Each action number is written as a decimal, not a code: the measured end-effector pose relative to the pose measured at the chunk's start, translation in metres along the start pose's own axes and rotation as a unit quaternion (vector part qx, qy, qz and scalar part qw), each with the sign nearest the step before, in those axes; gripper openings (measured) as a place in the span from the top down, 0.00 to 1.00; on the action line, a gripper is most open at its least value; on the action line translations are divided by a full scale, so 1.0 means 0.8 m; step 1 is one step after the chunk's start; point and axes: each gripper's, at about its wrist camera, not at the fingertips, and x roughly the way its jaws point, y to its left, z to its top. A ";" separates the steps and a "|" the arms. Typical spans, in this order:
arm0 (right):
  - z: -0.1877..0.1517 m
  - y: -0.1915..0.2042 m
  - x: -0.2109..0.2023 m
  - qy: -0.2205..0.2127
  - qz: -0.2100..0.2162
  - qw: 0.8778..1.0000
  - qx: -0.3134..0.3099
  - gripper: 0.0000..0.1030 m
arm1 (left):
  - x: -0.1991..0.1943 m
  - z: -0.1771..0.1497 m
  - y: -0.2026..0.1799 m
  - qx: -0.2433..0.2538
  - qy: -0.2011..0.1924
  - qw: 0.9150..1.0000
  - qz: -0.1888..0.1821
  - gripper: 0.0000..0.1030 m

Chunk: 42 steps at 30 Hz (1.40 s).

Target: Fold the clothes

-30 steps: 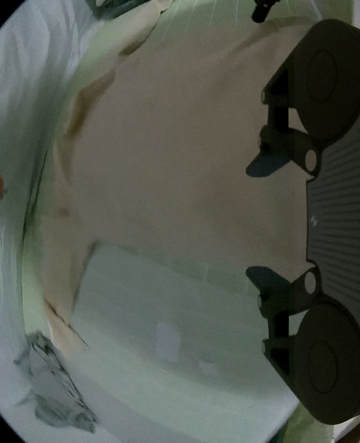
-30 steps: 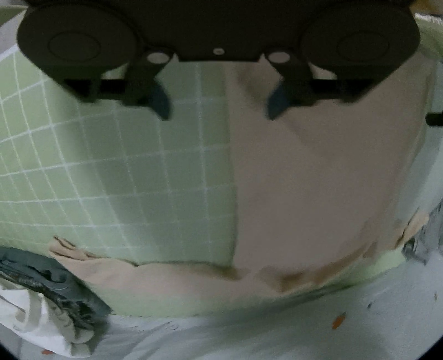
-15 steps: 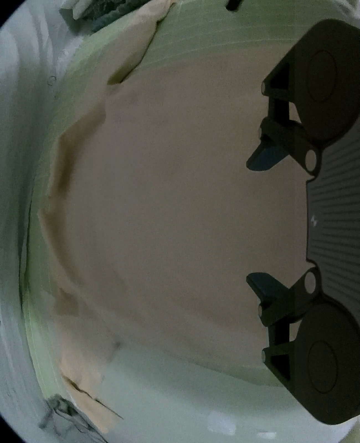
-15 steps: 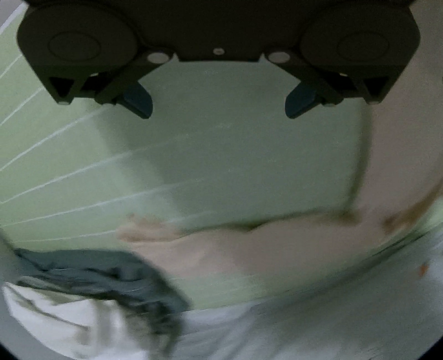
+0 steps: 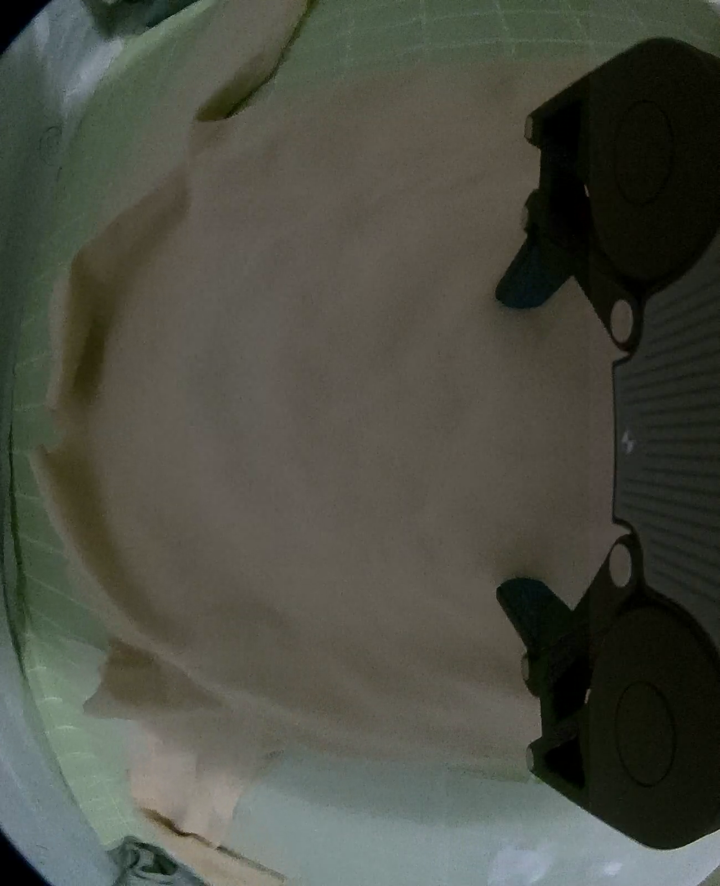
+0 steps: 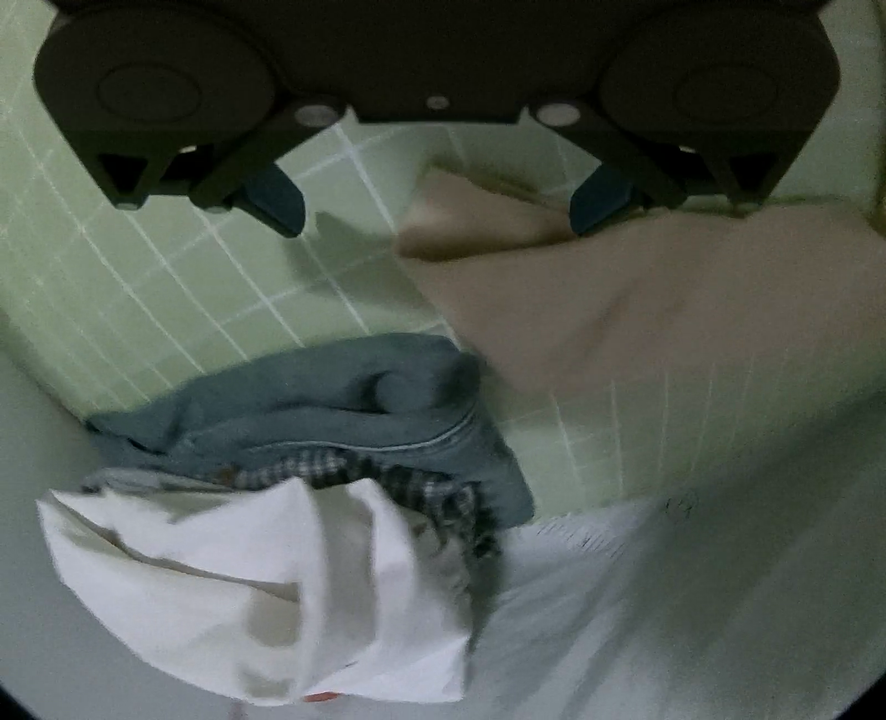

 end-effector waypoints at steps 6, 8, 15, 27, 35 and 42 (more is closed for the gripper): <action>0.001 0.005 0.005 0.004 0.018 0.999 -0.033 0.16 | 0.001 -0.008 -0.002 -0.005 -0.003 1.000 -0.004 0.00; 0.000 0.002 0.003 0.004 0.032 0.999 -0.015 0.31 | 0.001 -0.012 -0.003 -0.005 -0.006 1.000 -0.004 0.00; 0.004 0.010 -0.018 -0.016 0.001 0.998 -0.053 0.93 | 0.001 -0.025 -0.008 -0.006 -0.013 1.000 -0.005 0.00; -0.049 0.042 -0.057 -0.033 -0.154 0.934 -0.322 0.81 | 0.001 -0.053 -0.023 -0.009 -0.023 1.000 -0.004 0.00; -0.035 0.017 -0.077 -0.019 -0.102 0.987 -0.124 0.52 | 0.003 -0.055 -0.024 -0.010 -0.027 1.000 -0.004 0.00; -0.026 0.031 -0.055 -0.026 -0.106 0.978 -0.176 0.42 | 0.006 -0.055 -0.027 -0.010 -0.028 1.000 -0.005 0.00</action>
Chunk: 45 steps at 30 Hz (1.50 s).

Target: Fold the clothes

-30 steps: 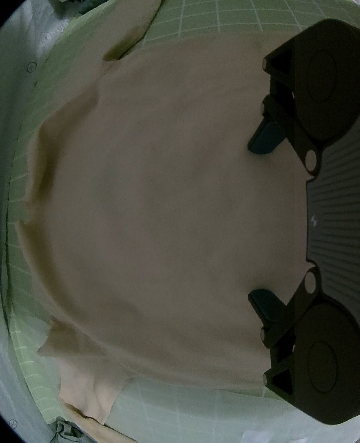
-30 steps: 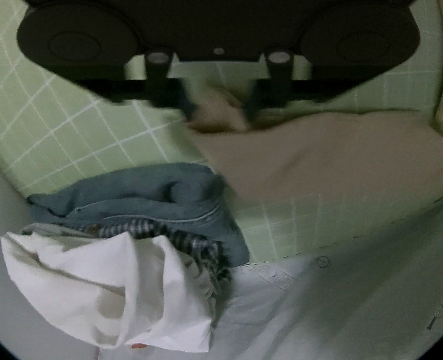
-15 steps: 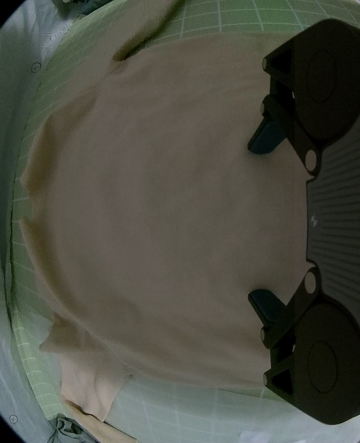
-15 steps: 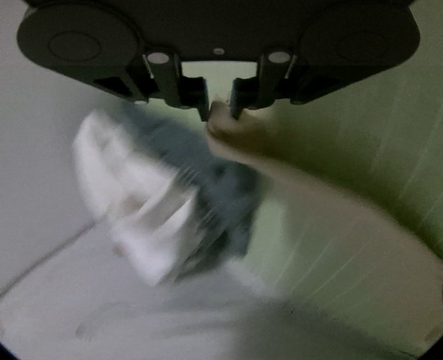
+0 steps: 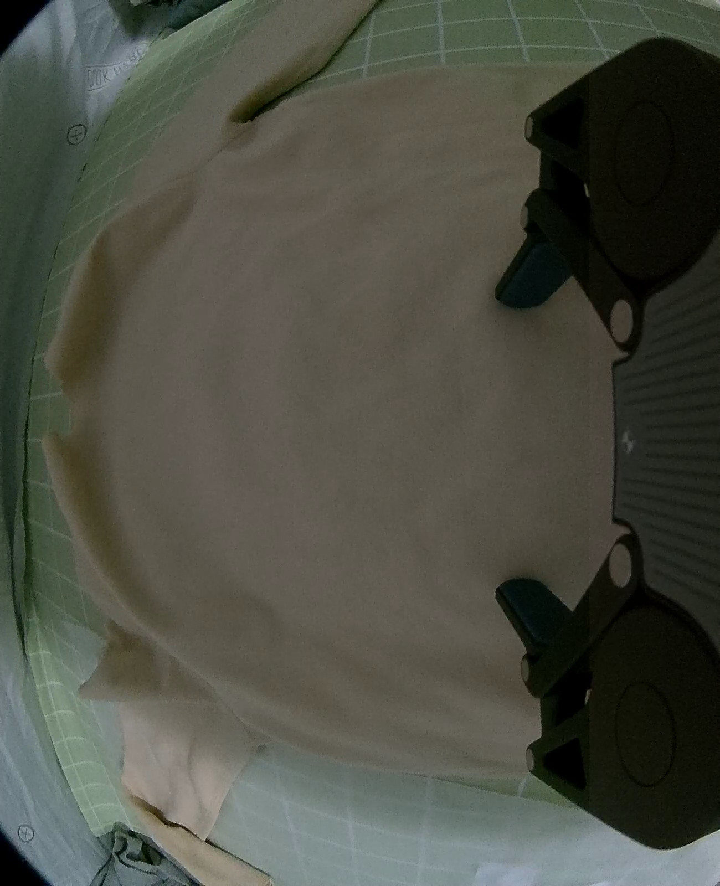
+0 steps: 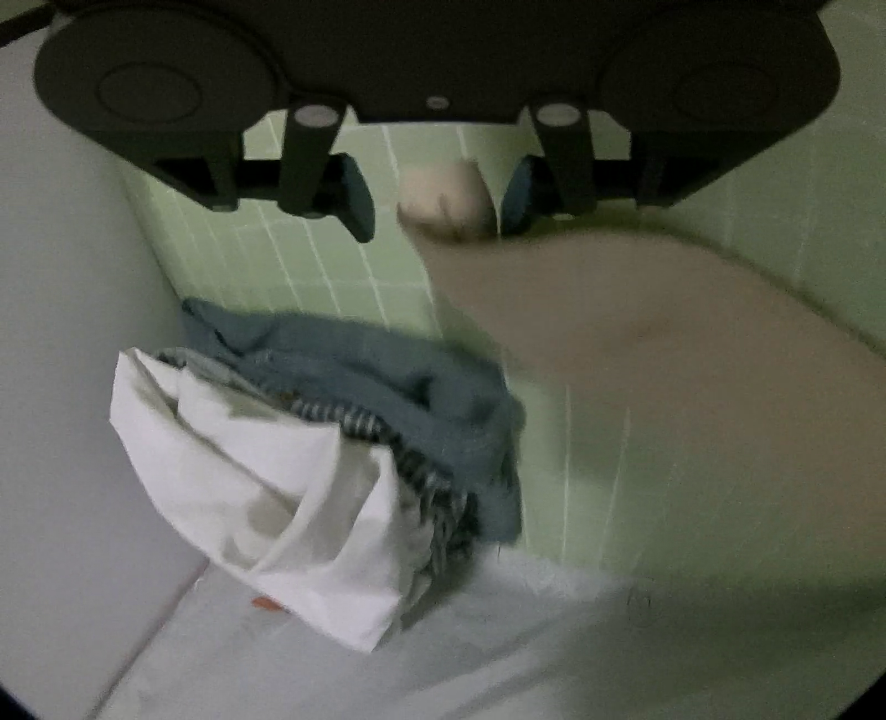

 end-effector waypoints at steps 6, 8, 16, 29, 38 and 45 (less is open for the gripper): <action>0.014 -0.002 0.007 -0.020 0.036 0.999 -0.024 0.46 | -0.010 -0.023 0.009 0.001 -0.001 1.000 -0.001 0.00; 0.018 0.000 0.012 -0.017 0.041 0.998 -0.037 0.92 | -0.009 -0.014 0.008 0.001 -0.001 1.000 -0.001 0.00; 0.003 0.047 -0.025 -0.161 -0.165 0.938 -0.260 0.91 | -0.014 -0.010 0.023 0.006 -0.002 1.000 -0.003 0.00; -0.010 -0.013 -0.015 -0.018 0.084 0.992 0.087 0.37 | -0.016 -0.008 0.031 0.007 0.000 1.000 -0.004 0.00; -0.029 -0.087 0.029 0.037 0.045 0.941 0.333 0.35 | -0.019 -0.014 0.037 0.013 -0.002 1.000 -0.006 0.00; -0.026 -0.060 0.040 0.057 0.053 0.957 0.278 0.43 | -0.018 -0.012 0.036 0.012 -0.001 1.000 -0.006 0.00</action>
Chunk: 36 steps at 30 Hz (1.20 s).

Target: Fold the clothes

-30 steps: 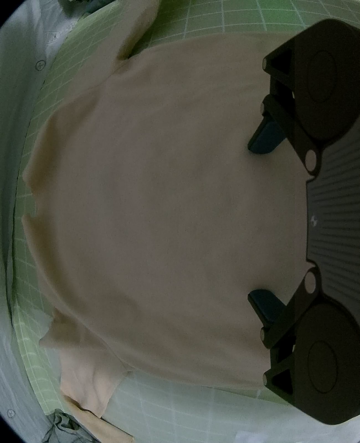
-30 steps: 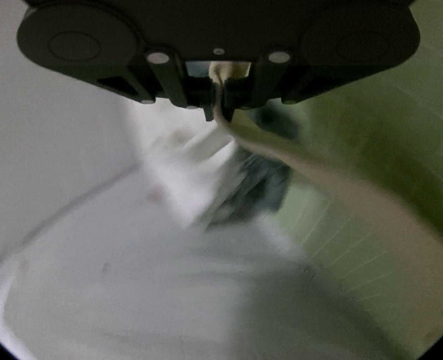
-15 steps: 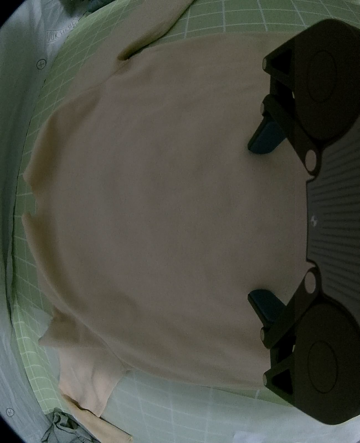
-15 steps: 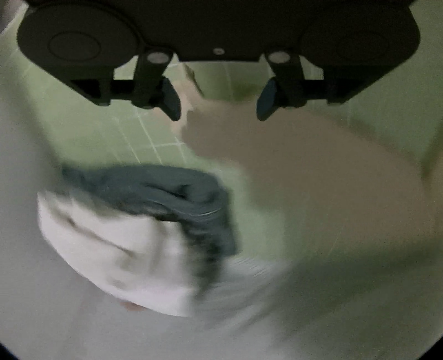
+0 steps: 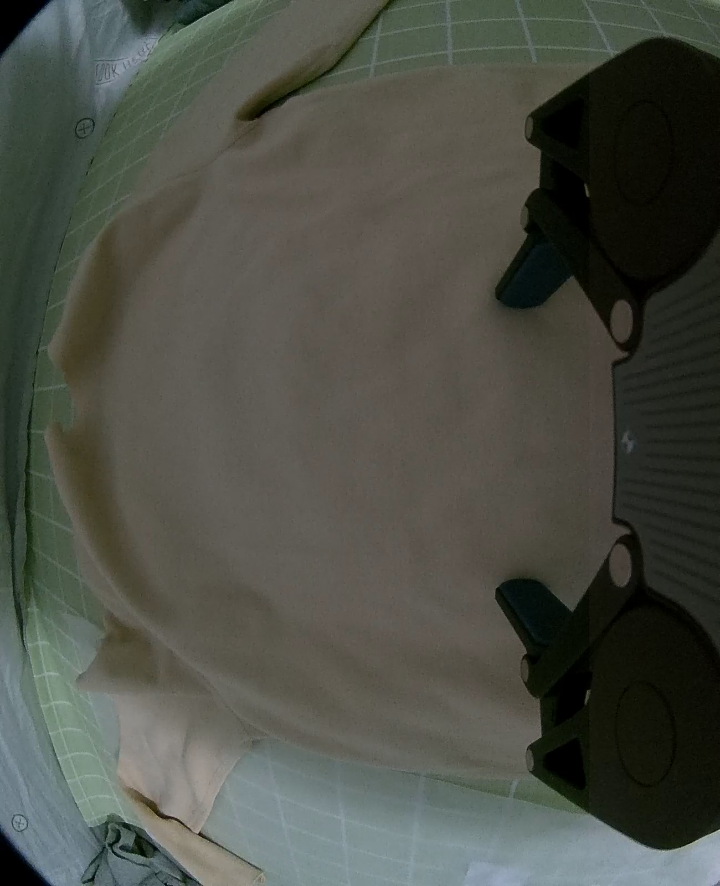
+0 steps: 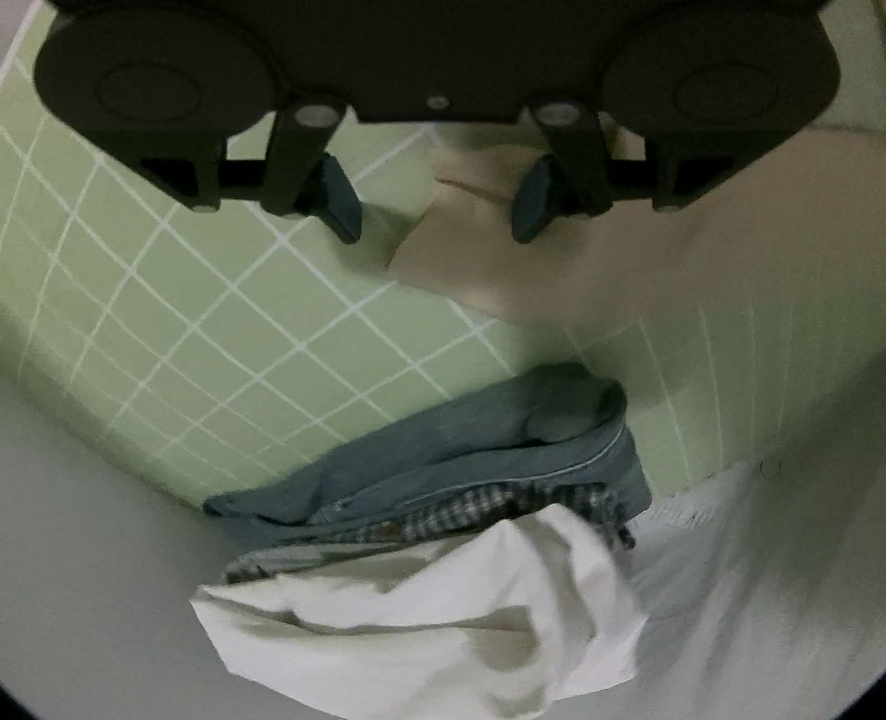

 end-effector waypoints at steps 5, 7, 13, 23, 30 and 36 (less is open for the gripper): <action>0.004 -0.001 -0.003 -0.002 0.030 0.999 -0.028 0.97 | -0.002 0.000 0.002 0.000 0.001 1.000 0.000 0.00; 0.008 -0.005 -0.003 -0.004 -0.001 0.999 -0.047 0.97 | -0.002 0.000 0.002 -0.001 0.000 1.000 0.000 0.00; 0.011 -0.036 0.006 -0.004 -0.067 0.996 -0.059 0.97 | -0.002 -0.003 0.002 -0.002 -0.007 1.000 0.000 0.00; -0.003 -0.002 -0.035 -0.019 -0.090 0.990 -0.110 0.38 | -0.020 -0.020 0.007 -0.036 -0.023 0.999 -0.013 0.00; -0.039 0.040 -0.080 -0.033 0.010 0.989 -0.142 0.01 | -0.060 -0.063 0.053 -0.103 -0.050 0.993 -0.002 0.00; -0.091 0.089 -0.110 -0.001 0.105 0.985 -0.140 0.00 | -0.091 -0.104 0.112 -0.144 -0.054 0.988 0.032 0.00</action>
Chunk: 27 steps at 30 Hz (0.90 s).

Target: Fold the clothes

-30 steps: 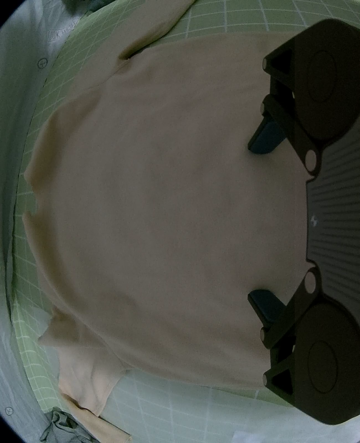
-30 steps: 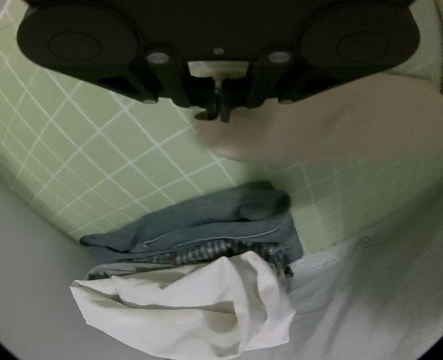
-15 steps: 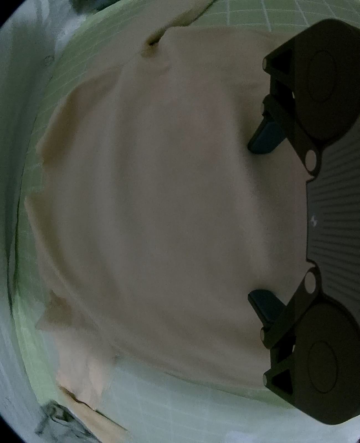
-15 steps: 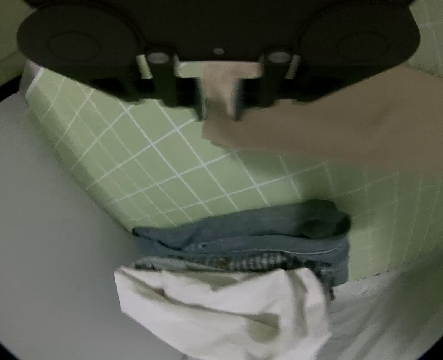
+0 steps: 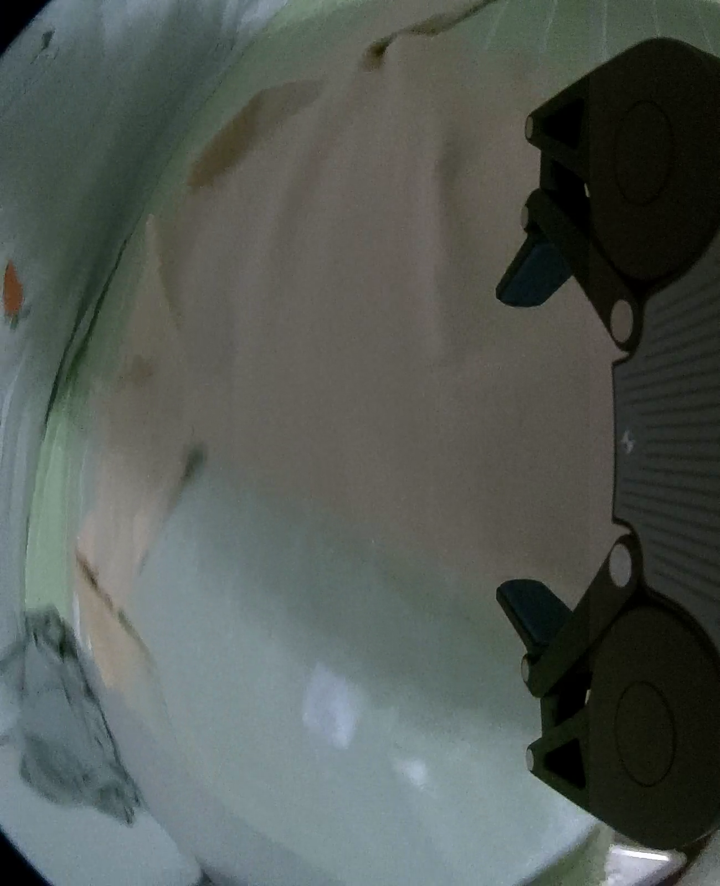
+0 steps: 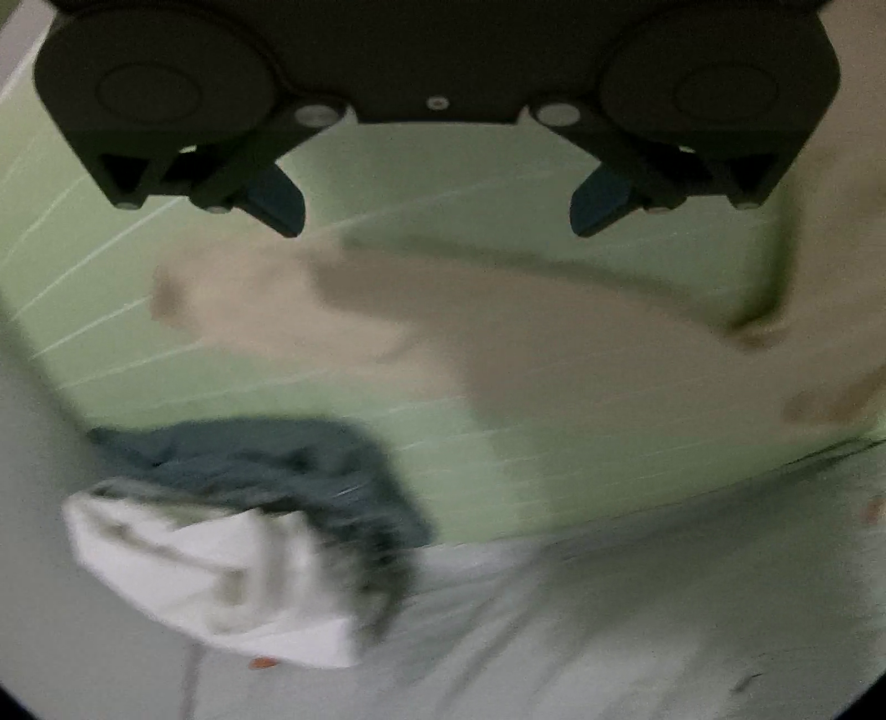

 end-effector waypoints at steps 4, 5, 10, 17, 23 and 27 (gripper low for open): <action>-0.025 0.053 -0.014 0.012 0.058 0.998 -0.021 0.00 | -0.012 -0.004 0.038 -0.001 0.001 1.000 0.023 0.00; -0.030 0.066 -0.017 0.014 0.071 0.997 -0.030 0.00 | -0.014 -0.004 0.046 0.000 0.001 1.000 0.027 0.00; -0.052 0.140 -0.042 0.010 0.102 0.991 -0.091 0.00 | -0.011 0.009 0.093 0.011 -0.003 0.999 0.030 0.00; -0.071 0.237 -0.054 0.025 0.081 0.990 -0.110 0.00 | 0.005 0.036 0.159 0.048 0.004 0.999 -0.013 0.00; -0.087 0.294 -0.058 0.019 0.045 0.997 -0.063 0.00 | 0.029 0.093 0.225 0.077 -0.011 0.996 -0.046 0.00; -0.099 0.315 -0.049 0.018 0.001 1.000 -0.001 0.00 | 0.054 0.140 0.257 0.109 -0.021 0.992 -0.053 0.00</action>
